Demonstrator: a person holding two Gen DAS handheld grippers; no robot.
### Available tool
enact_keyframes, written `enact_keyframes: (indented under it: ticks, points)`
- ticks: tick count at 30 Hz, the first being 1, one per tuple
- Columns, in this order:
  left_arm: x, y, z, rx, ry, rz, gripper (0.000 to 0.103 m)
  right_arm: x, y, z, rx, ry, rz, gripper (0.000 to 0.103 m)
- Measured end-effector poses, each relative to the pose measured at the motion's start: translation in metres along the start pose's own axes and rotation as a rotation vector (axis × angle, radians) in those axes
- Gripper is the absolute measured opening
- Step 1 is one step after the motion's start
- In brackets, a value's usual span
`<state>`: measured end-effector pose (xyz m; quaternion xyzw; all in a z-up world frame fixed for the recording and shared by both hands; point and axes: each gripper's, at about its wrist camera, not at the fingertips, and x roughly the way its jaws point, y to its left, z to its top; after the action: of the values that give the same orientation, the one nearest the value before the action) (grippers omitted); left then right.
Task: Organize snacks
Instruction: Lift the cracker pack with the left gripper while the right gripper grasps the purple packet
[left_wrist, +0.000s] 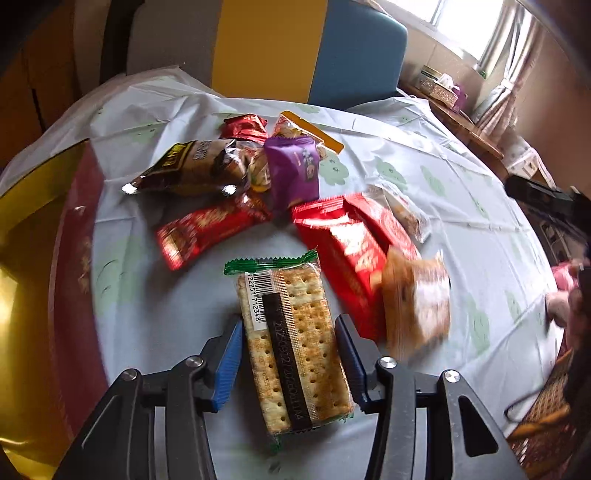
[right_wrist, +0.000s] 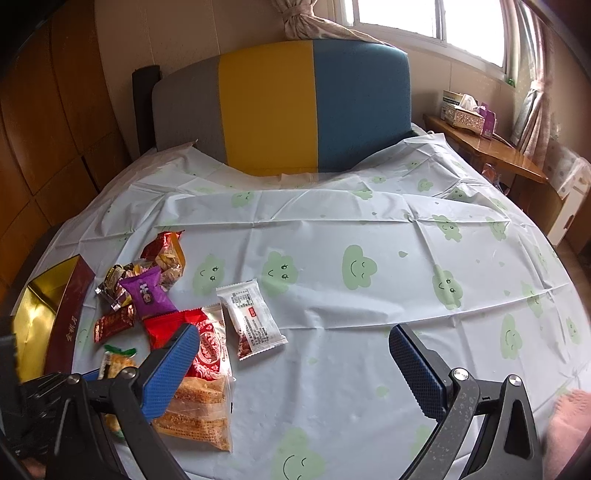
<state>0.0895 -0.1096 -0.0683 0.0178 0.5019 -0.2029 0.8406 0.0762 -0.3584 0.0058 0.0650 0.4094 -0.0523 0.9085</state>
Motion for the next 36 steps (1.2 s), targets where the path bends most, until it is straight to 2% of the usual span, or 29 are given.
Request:
enact_keyframes:
  ticks: [4, 6, 9, 15, 18, 22, 27, 29, 30, 31, 36]
  points:
    - [-0.016, 0.001, -0.016, 0.023, -0.026, 0.011, 0.05, 0.004, 0.01, -0.004, -0.039, 0.019, 0.015, 0.102]
    - [-0.02, 0.003, -0.024, 0.03, -0.032, 0.013, 0.05, 0.007, 0.015, -0.006, -0.057, 0.031, 0.023, 0.098]
    - [-0.023, 0.007, -0.033, 0.027, -0.033, 0.012, 0.05, 0.012, 0.026, -0.008, -0.06, 0.061, 0.069, 0.092]
    - [-0.021, 0.015, -0.043, 0.014, -0.027, -0.009, 0.05, 0.019, 0.074, -0.002, -0.112, 0.072, 0.168, 0.086]
    - [-0.021, 0.014, -0.044, 0.022, -0.042, -0.013, 0.05, 0.035, 0.099, 0.005, -0.128, 0.086, 0.21, 0.081]
    - [-0.021, 0.013, -0.045, 0.031, -0.054, -0.016, 0.05, 0.07, 0.127, 0.014, -0.161, 0.123, 0.224, 0.078]
    - [-0.02, 0.015, -0.046, 0.027, -0.063, -0.027, 0.05, 0.099, 0.148, 0.021, -0.179, 0.161, 0.246, 0.077]
    - [-0.02, 0.015, -0.046, 0.025, -0.066, -0.029, 0.05, 0.107, 0.154, 0.023, -0.193, 0.174, 0.237, 0.066]
    - [-0.02, 0.016, -0.047, 0.025, -0.068, -0.031, 0.05, 0.11, 0.156, 0.023, -0.199, 0.18, 0.238, 0.049]
    - [-0.02, 0.016, -0.048, 0.025, -0.07, -0.031, 0.05, 0.113, 0.157, 0.023, -0.201, 0.187, 0.238, 0.039]
    - [-0.021, 0.015, -0.051, 0.03, -0.077, -0.032, 0.05, 0.098, 0.155, 0.023, -0.207, 0.164, 0.265, 0.037]
